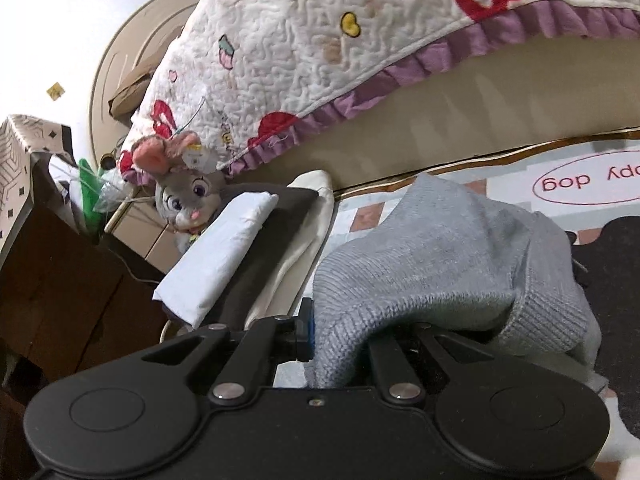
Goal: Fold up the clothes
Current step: 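Lift the grey sweater with both grippers and carry it onto the open rug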
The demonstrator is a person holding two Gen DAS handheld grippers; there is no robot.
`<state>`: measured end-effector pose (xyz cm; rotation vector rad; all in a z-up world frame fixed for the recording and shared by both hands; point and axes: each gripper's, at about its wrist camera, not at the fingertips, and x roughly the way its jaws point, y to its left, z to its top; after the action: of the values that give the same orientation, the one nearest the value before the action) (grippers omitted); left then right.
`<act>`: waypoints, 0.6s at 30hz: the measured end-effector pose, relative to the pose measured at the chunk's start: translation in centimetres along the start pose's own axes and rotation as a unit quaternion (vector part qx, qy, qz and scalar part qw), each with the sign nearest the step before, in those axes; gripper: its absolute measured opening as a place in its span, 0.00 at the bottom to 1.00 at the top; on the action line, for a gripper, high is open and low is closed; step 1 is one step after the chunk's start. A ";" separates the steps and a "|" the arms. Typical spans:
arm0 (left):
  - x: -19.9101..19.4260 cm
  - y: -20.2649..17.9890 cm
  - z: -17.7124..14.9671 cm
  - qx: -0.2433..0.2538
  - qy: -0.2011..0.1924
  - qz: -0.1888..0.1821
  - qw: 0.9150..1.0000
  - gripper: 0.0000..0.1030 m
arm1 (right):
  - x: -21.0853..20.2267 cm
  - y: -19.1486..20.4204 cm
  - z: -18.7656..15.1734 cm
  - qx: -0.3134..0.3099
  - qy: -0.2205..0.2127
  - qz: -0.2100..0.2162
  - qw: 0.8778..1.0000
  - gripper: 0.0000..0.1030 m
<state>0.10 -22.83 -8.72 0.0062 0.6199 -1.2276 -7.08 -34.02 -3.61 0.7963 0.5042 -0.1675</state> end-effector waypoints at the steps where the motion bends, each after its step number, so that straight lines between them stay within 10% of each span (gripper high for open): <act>1: 0.1 0.8 0.0 -0.019 -0.006 0.011 1.000 0.86 | 0.1 0.2 0.0 -0.003 0.004 0.002 1.000 0.08; 7: 0.3 3.7 0.9 -0.080 -0.028 0.045 0.995 0.83 | 0.7 1.6 0.0 0.002 0.025 0.048 0.999 0.08; 10: -0.6 4.6 2.0 -0.115 -0.017 0.039 0.992 0.56 | 1.0 2.8 -0.1 -0.019 0.025 0.062 0.998 0.08; 13: -1.2 3.8 2.9 -0.038 -0.023 0.087 0.995 0.24 | 1.8 3.3 0.1 -0.045 0.029 0.071 0.996 0.08; 18: -0.3 6.3 3.0 -0.040 -0.013 0.119 0.992 0.16 | 3.5 2.1 0.5 -0.071 0.036 0.073 0.994 0.11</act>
<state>6.90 -21.28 -8.09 -0.0034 0.6260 -0.9694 -3.14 -32.72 -3.71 0.6990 0.5177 0.0330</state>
